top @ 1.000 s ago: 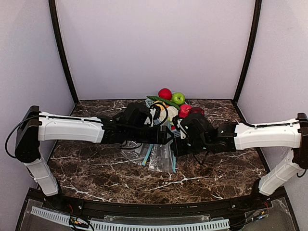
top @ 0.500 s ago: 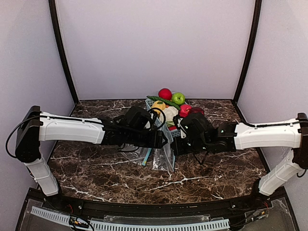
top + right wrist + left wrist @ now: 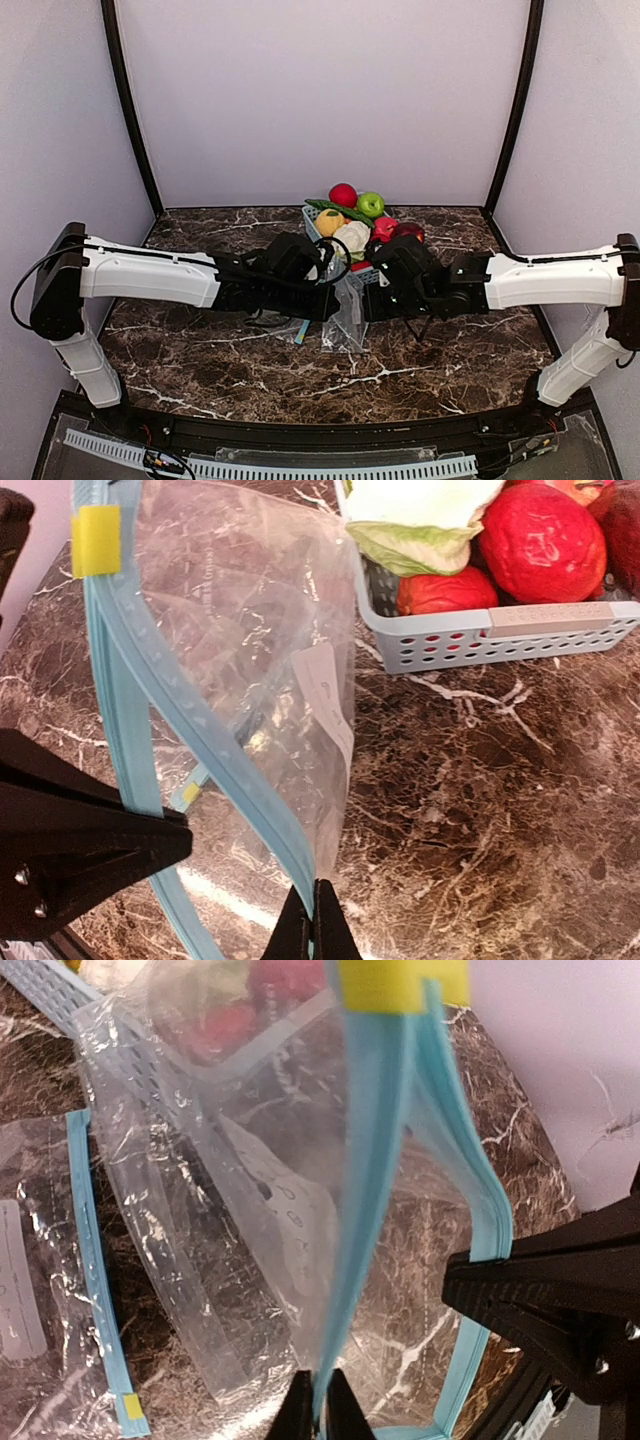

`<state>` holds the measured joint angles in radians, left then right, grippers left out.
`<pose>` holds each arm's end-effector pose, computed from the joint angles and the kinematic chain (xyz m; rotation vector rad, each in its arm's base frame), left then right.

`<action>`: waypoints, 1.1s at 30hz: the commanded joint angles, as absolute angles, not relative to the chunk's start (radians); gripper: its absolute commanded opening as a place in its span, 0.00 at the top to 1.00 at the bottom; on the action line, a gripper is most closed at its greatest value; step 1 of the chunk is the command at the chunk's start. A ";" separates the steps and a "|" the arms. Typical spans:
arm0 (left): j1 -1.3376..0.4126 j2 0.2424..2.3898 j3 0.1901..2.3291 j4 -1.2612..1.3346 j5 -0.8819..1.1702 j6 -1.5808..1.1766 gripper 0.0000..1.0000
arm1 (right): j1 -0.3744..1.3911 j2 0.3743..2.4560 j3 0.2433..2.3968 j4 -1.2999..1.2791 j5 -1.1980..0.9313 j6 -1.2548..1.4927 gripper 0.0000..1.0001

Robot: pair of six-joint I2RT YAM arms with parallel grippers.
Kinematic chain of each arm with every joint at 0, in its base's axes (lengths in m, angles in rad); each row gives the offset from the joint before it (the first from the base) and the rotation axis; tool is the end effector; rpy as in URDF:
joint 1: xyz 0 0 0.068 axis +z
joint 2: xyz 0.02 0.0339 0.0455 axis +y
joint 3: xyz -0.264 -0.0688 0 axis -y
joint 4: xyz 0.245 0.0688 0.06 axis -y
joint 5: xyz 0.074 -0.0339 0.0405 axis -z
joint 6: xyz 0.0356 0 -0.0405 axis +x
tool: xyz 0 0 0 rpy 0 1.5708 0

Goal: Place the food in the zip-top bag and seal the zipper
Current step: Pass from the right arm to the left

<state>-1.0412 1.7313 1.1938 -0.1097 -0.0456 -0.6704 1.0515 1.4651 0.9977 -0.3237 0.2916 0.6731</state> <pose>0.1988 -0.3364 0.2341 0.4099 2.3314 -0.8541 0.1647 0.2674 0.2423 -0.3058 2.3588 0.5139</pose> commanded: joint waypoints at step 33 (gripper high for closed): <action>-1.045 1.628 1.213 0.053 0.166 -0.667 0.99 | 1.011 1.442 0.992 -0.259 0.278 0.672 0.43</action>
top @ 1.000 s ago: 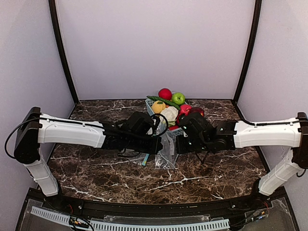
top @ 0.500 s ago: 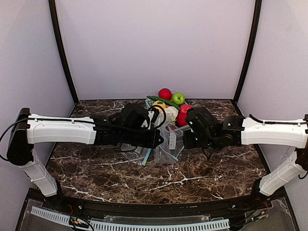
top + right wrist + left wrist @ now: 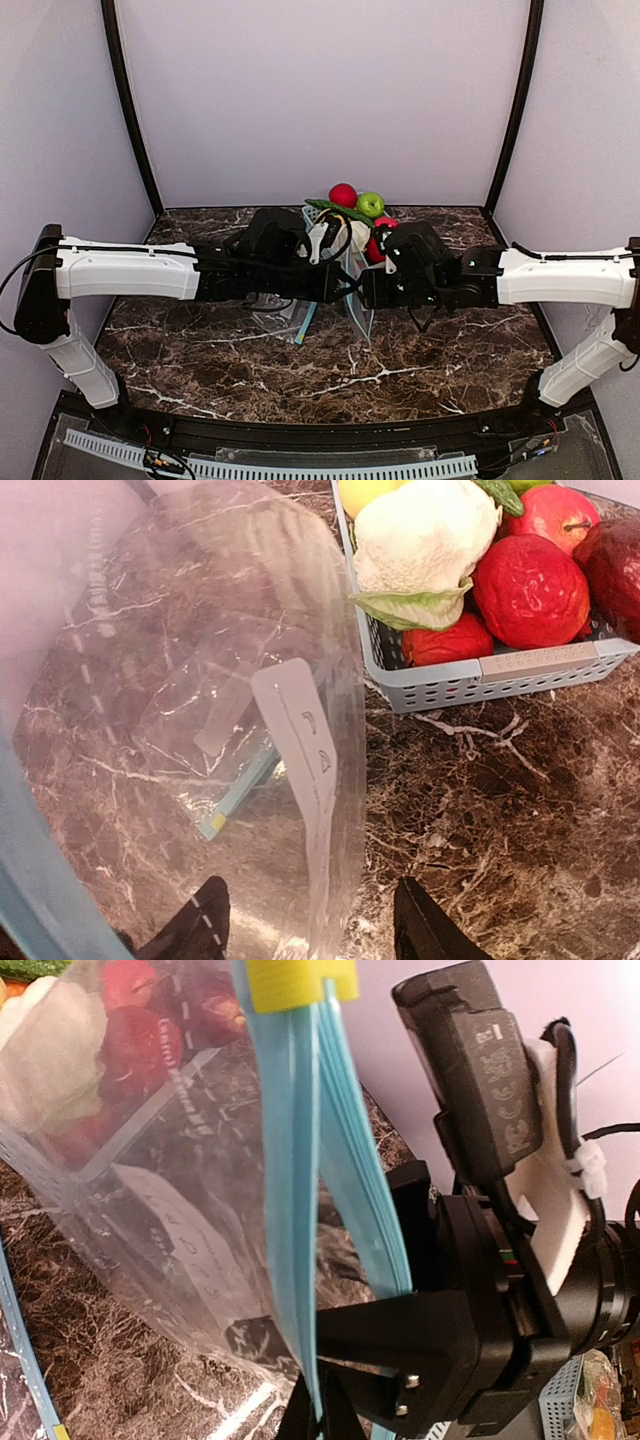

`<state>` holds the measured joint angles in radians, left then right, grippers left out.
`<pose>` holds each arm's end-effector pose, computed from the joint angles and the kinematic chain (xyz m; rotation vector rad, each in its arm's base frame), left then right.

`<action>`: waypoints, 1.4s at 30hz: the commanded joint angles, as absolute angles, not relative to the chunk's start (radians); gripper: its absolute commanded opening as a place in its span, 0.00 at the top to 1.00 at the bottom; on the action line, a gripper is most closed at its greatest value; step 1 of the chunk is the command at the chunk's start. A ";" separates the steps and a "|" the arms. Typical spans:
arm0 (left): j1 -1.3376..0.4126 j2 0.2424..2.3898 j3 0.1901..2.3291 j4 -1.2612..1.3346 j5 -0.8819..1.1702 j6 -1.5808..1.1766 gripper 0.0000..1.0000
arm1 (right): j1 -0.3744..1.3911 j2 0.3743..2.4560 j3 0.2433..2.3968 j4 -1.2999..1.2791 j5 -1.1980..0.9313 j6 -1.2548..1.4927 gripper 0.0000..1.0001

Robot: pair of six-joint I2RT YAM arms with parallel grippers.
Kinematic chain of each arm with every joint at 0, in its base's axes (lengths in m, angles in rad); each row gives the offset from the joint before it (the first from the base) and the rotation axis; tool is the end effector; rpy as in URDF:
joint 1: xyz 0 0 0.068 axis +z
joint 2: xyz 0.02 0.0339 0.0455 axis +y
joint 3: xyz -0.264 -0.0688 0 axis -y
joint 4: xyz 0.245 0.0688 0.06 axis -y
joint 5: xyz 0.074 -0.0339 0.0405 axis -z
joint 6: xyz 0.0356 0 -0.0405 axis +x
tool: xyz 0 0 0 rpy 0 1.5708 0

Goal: Place the food in the zip-top bag and seal the zipper
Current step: Pass from the right arm to the left, then open the zipper food storage bag.

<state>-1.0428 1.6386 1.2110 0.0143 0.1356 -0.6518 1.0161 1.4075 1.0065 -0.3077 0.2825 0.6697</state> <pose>0.1902 -0.3357 0.2860 0.5223 2.1358 -1.1744 0.1708 0.2568 0.2632 -0.2490 2.2985 0.5738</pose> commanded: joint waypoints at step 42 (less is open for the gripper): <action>-0.854 1.419 1.280 -0.520 0.014 -0.422 0.99 | 1.014 1.304 0.982 -0.059 -0.049 0.444 0.01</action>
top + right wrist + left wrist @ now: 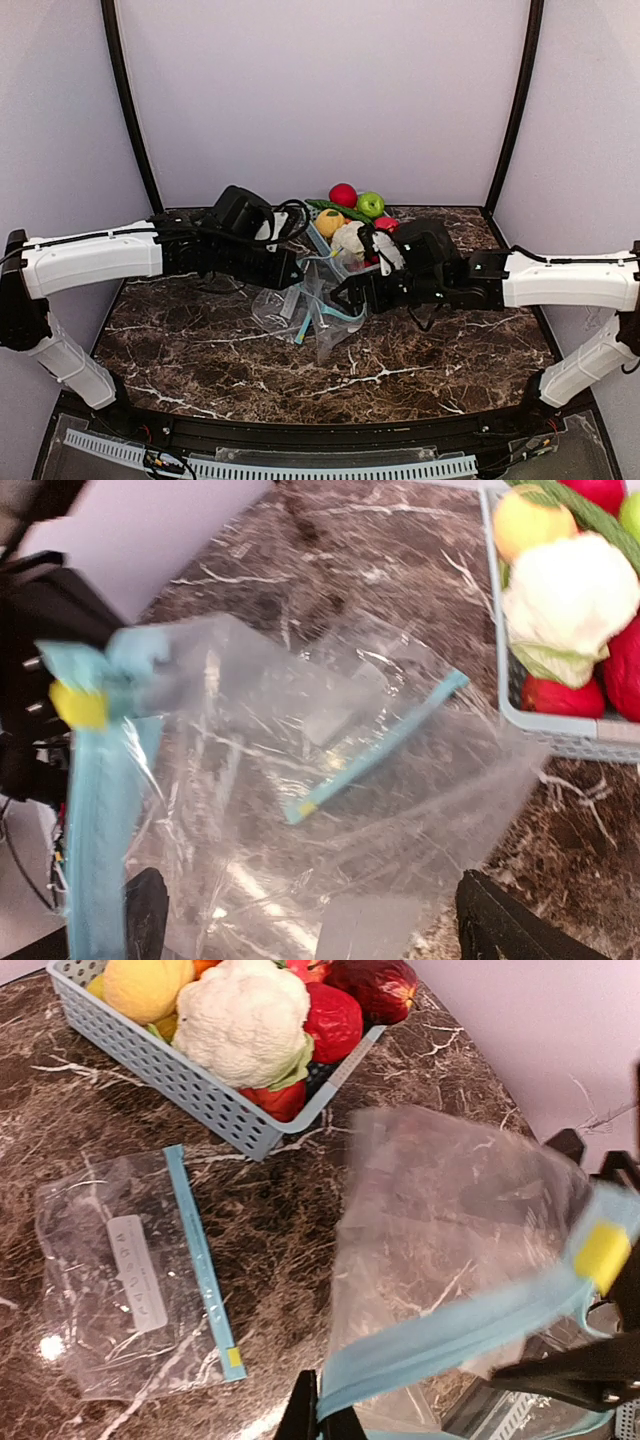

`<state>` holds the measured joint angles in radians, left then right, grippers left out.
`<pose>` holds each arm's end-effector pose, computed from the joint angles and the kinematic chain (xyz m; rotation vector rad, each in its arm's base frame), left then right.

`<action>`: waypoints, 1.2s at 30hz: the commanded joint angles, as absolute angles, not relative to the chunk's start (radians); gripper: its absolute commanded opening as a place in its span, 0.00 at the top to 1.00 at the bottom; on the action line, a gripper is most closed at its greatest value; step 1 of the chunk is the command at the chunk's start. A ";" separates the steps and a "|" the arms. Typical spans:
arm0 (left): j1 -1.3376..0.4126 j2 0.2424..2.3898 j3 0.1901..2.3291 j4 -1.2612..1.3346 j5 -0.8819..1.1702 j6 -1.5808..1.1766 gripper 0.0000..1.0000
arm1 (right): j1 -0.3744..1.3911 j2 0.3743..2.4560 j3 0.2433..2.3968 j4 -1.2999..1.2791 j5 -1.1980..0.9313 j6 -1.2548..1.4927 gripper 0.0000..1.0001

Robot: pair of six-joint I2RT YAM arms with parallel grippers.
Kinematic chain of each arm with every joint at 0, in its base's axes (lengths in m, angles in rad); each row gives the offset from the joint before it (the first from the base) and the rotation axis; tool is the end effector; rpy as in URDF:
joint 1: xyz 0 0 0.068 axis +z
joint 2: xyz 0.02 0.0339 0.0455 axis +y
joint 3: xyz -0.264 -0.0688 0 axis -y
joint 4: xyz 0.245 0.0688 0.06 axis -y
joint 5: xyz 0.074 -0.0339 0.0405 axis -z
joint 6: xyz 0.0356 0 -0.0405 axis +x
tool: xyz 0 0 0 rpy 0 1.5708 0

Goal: Place the food in the zip-top bag and seal the zipper
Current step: Open the zipper food storage bag.

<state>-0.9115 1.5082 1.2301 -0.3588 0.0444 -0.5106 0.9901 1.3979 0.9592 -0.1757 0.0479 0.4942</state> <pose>0.2092 -0.2726 0.3023 0.4910 2.2851 -0.8083 0.1723 0.2594 0.2607 -0.5357 2.2321 0.7636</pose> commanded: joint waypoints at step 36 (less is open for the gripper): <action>-0.763 1.434 1.316 -0.584 0.330 -0.245 0.99 | 1.045 1.366 1.013 0.206 -0.225 0.206 0.01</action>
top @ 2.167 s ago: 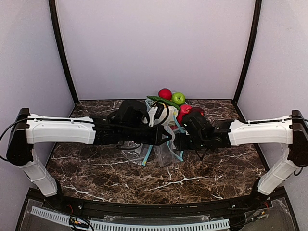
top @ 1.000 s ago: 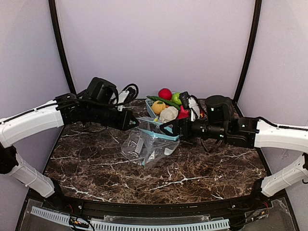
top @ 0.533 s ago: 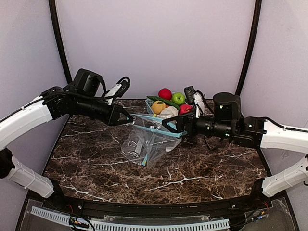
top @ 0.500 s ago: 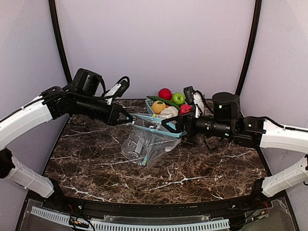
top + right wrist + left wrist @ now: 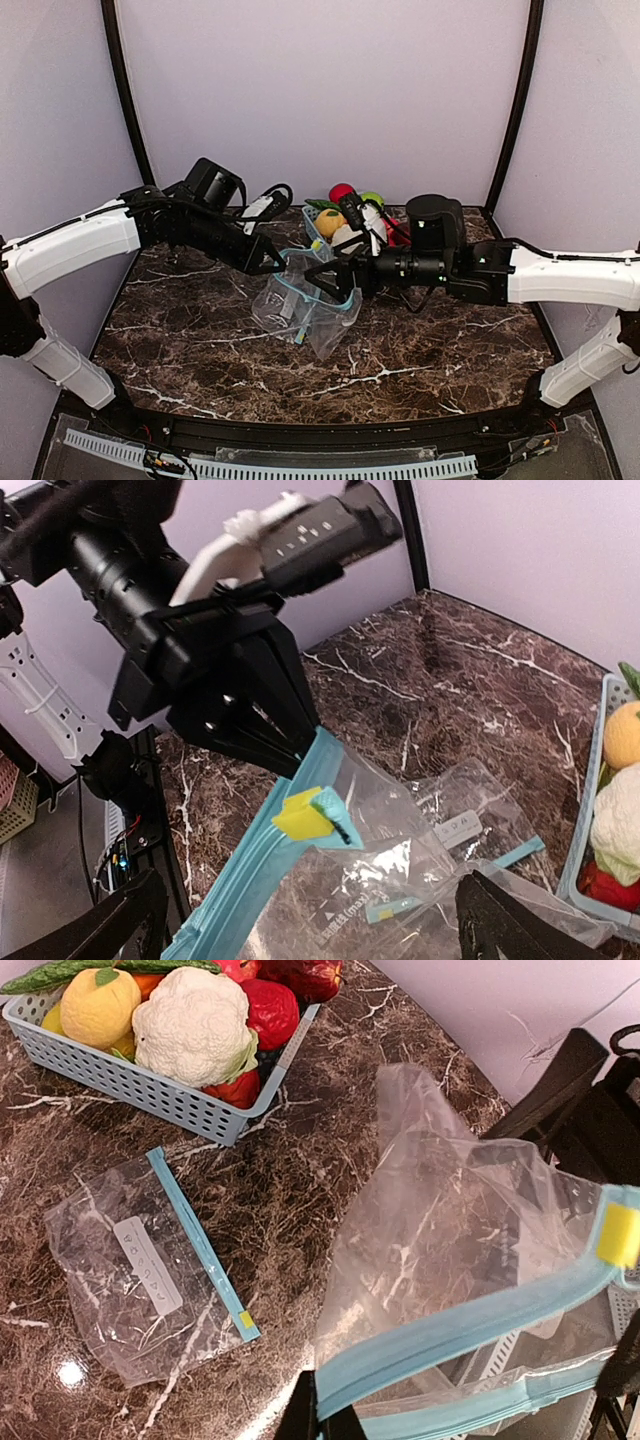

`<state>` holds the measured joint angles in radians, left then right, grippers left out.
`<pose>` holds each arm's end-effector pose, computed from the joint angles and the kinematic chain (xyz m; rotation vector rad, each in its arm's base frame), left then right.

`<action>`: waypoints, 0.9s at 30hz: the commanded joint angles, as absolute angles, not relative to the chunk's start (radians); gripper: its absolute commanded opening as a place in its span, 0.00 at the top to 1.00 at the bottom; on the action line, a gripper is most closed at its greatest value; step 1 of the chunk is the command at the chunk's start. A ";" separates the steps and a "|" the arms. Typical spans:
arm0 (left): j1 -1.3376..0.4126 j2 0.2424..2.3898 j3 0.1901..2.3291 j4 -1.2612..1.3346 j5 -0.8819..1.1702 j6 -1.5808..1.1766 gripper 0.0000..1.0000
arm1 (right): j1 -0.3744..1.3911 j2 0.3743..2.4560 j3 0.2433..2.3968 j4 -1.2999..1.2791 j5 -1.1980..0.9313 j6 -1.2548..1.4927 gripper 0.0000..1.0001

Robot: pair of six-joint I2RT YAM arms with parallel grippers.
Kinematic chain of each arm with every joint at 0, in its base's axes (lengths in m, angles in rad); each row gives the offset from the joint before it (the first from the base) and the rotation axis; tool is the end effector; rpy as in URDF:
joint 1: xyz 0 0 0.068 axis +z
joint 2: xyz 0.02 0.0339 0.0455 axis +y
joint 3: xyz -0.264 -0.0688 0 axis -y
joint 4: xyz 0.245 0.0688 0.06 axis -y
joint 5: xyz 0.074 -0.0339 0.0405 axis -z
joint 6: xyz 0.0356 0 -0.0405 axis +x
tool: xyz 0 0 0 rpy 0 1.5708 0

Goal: Place the food in the zip-top bag and seal the zipper
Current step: Open the zipper food storage bag.

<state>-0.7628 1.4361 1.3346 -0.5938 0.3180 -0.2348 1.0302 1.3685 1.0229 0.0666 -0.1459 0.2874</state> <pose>0.2216 -0.2272 0.3409 0.7918 2.2463 -0.8662 0.1617 0.2794 0.3155 -0.8198 1.8045 1.0275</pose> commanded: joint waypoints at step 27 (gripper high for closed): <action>-0.769 1.436 1.223 -0.495 0.315 -0.336 0.99 | 1.052 1.304 1.020 0.140 0.156 0.335 0.01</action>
<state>-0.8375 1.5185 1.2728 -0.4946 0.3744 -0.2958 1.0470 1.3762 1.0172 0.1944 0.0937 0.2863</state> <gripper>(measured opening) 0.007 0.986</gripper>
